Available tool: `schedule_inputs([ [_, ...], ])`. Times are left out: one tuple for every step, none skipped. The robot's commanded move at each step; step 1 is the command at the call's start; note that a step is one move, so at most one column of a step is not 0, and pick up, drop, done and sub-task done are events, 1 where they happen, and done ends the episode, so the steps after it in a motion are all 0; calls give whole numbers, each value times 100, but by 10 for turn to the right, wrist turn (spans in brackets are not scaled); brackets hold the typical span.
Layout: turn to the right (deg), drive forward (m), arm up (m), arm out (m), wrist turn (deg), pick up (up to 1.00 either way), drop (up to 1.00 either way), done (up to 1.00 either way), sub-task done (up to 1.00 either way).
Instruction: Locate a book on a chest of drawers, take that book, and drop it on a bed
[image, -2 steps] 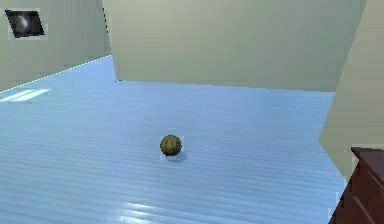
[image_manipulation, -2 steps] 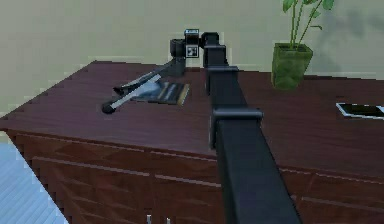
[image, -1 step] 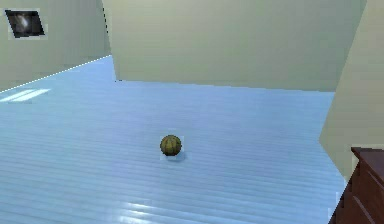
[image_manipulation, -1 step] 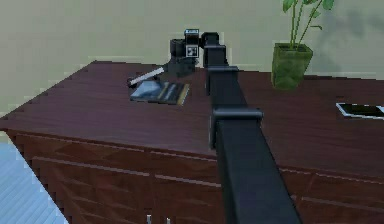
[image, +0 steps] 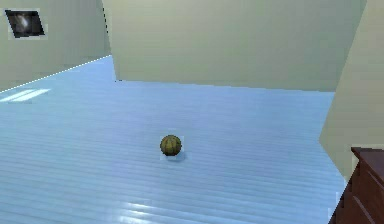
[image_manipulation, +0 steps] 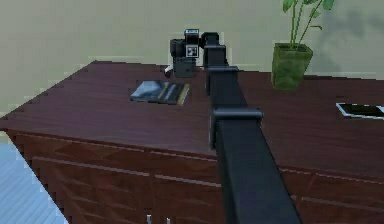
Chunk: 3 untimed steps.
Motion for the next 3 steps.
schedule_inputs([
  [0,0,-12,0,0,0,0,0,0],
  [0,0,0,0,0,100,0,0,0],
  [0,0,10,0,0,0,0,0,0],
])
